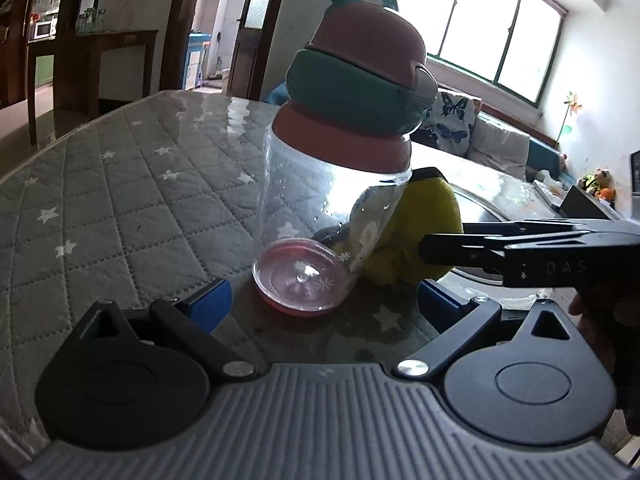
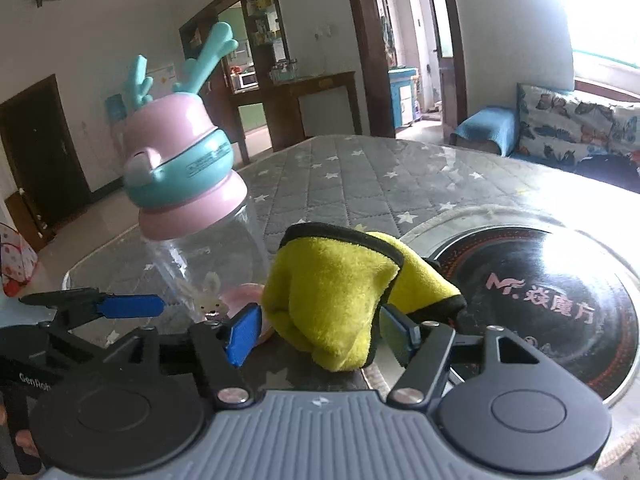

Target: Clean container

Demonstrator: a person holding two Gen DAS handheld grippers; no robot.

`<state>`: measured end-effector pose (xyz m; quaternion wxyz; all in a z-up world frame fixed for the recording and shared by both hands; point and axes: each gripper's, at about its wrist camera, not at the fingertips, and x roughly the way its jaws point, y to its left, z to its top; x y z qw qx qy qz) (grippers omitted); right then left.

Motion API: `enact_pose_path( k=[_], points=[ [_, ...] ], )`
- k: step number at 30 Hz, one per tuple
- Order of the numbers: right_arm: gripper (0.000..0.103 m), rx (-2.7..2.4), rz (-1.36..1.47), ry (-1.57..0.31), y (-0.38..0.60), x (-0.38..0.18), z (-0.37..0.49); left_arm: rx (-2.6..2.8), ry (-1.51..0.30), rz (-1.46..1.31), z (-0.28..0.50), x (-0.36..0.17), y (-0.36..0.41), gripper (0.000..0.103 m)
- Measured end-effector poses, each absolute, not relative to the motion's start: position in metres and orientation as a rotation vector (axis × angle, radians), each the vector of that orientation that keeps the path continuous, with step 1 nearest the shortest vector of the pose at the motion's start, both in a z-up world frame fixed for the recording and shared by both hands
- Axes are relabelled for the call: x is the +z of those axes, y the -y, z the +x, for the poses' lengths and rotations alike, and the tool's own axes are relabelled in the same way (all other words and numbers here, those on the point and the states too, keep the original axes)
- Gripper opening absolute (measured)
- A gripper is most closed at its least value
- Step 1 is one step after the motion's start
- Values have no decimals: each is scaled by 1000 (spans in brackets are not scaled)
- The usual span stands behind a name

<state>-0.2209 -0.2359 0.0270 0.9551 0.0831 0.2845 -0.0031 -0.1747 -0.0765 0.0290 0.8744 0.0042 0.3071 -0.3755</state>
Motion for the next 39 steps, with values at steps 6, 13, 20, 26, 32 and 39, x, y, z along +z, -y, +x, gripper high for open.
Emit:
enact_pose_path(
  k=[6, 13, 20, 26, 32, 39],
  points=[
    [72, -23, 173, -599, 231, 24, -231, -737, -697, 5, -178, 28, 78, 100],
    [72, -32, 175, -639, 222, 17, -238, -695, -737, 11, -183, 25, 79, 100],
    [72, -48, 192, -648, 219, 13, -244, -661, -781, 1, -185, 25, 80, 100],
    [75, -71, 204, -665, 217, 11, -247, -629, -807, 14, -186, 28, 81, 100],
    [77, -84, 204, -673, 212, 8, -251, -599, -813, 35, -190, 31, 81, 100],
    [83, -101, 209, -673, 210, 9, -258, -567, -813, 62, -195, 34, 81, 100]
  ],
)
